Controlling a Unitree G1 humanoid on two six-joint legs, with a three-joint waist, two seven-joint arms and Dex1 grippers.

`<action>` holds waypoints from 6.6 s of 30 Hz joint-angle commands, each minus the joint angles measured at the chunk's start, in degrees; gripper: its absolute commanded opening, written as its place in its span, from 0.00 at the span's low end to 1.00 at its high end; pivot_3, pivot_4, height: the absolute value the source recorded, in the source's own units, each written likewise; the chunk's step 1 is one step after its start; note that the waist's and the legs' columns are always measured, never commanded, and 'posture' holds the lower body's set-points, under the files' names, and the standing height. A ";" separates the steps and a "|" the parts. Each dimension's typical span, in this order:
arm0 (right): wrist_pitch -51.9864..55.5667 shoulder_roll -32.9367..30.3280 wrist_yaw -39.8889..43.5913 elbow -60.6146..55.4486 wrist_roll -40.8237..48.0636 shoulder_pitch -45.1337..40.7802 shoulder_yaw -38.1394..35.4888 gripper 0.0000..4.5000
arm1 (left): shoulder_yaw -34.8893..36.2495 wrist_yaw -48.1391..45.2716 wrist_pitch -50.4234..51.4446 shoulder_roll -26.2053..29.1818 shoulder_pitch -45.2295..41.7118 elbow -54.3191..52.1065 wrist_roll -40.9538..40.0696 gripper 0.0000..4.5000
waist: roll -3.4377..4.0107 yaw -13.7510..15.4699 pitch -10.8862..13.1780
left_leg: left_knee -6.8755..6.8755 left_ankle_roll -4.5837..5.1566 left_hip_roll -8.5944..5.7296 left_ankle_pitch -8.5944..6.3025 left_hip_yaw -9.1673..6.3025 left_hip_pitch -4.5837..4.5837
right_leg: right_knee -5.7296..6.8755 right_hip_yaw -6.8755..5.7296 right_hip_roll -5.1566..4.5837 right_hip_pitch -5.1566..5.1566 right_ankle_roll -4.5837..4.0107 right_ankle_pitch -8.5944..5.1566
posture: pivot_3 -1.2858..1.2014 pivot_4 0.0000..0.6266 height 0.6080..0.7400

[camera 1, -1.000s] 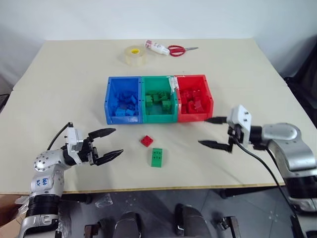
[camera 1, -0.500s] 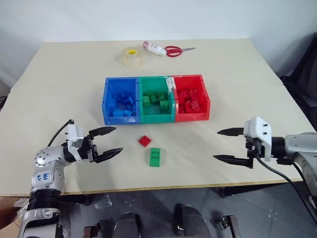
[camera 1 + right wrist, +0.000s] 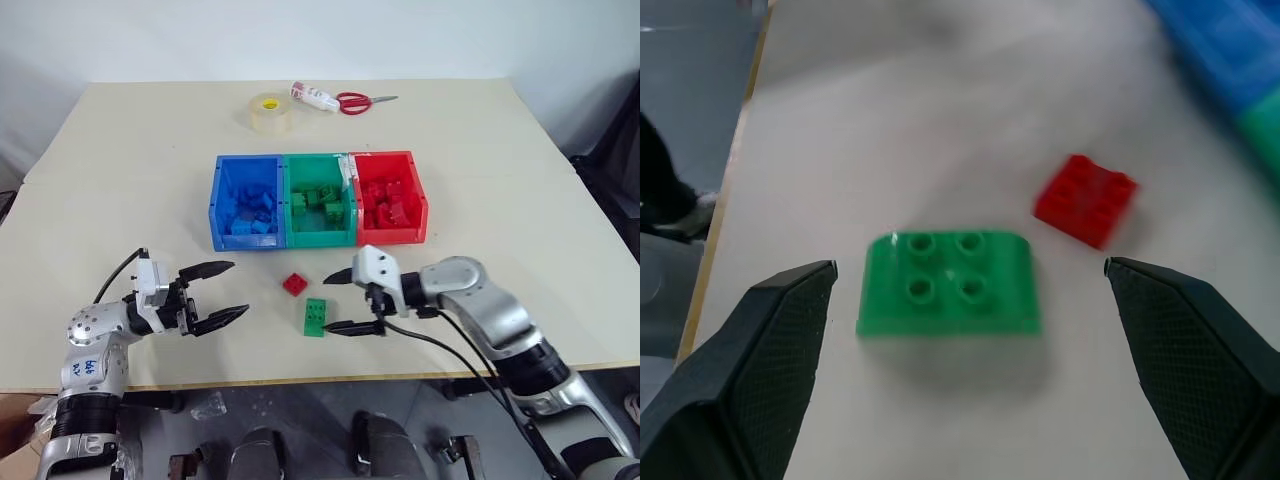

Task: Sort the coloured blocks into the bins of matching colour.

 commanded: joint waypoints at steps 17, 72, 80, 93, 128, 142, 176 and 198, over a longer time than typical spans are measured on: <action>-4.41 5.05 -0.28 5.41 -6.75 -1.50 4.41 0.74 | 2.53 3.20 1.41 0.28 5.97 -8.26 -2.08 1.00 | 0.00 -0.10 -0.01 | -0.02 -0.01 0.02 0.00 0.01 0.04 | 0.06 0.00 0.01 0.00 -0.02 -0.01 | 0.52 0.24 1.00; -29.84 3.15 24.35 26.36 -9.53 -17.26 4.87 0.99 | -1.37 -2.16 0.16 -0.42 11.59 -12.90 -1.34 1.00 | 0.02 -0.20 0.00 | -0.04 -0.02 0.02 0.00 0.04 0.01 | 0.00 -0.01 0.01 -0.04 -0.01 -0.01 | 0.52 0.24 1.00; -22.90 -3.62 25.68 19.41 -3.33 -11.58 -1.69 0.99 | -4.75 7.70 4.64 -1.70 13.92 -25.42 0.93 1.00 | 0.02 0.04 0.00 | -0.01 -0.02 0.02 0.00 0.02 0.00 | 0.01 0.00 0.00 -0.03 -0.01 -0.01 | 0.52 0.24 1.00; -15.83 -20.32 29.32 12.78 18.88 3.15 -13.79 0.99 | -14.87 34.48 23.57 -5.40 20.05 -48.72 13.10 1.00 | 0.02 0.09 0.01 | -0.03 -0.01 0.01 -0.01 -0.01 0.06 | -0.12 0.05 -0.01 0.01 -0.01 0.00 | 0.52 0.24 1.00; -11.27 -18.90 22.84 6.06 20.51 9.21 -21.75 0.99 | -30.93 43.69 52.32 -5.80 0.62 -45.76 18.38 1.00 | 0.04 1.69 0.00 | 0.08 -0.02 -0.02 0.01 0.01 0.11 | -0.13 0.12 -0.02 0.02 -0.03 -0.02 | 0.52 0.24 1.00; -11.28 -17.29 22.05 6.46 19.23 8.39 -21.52 1.00 | -30.69 46.95 59.65 -2.36 0.10 -46.94 20.62 0.81 | 0.04 1.58 0.00 | 0.09 -0.04 -0.02 0.03 0.00 0.15 | -0.08 0.14 -0.02 0.02 -0.04 -0.02 | 0.52 0.24 1.00; -9.67 -14.34 9.66 1.92 22.27 12.40 -33.77 1.00 | -21.77 48.62 18.22 -20.44 -33.78 1.31 25.31 0.52 | 0.01 3.11 0.02 | 0.41 0.00 -0.07 0.01 -0.04 0.01 | -0.09 0.11 -0.02 0.08 0.06 0.04 | 0.52 0.24 1.00; -10.35 -18.52 16.41 7.17 20.87 10.62 -31.73 1.00 | -14.04 13.93 17.65 4.04 -10.11 -22.20 8.83 1.00 | 0.02 1.21 0.02 | 0.15 0.02 -0.05 0.00 0.00 0.05 | -0.02 0.13 0.01 0.06 0.12 0.07 | 0.52 0.24 1.00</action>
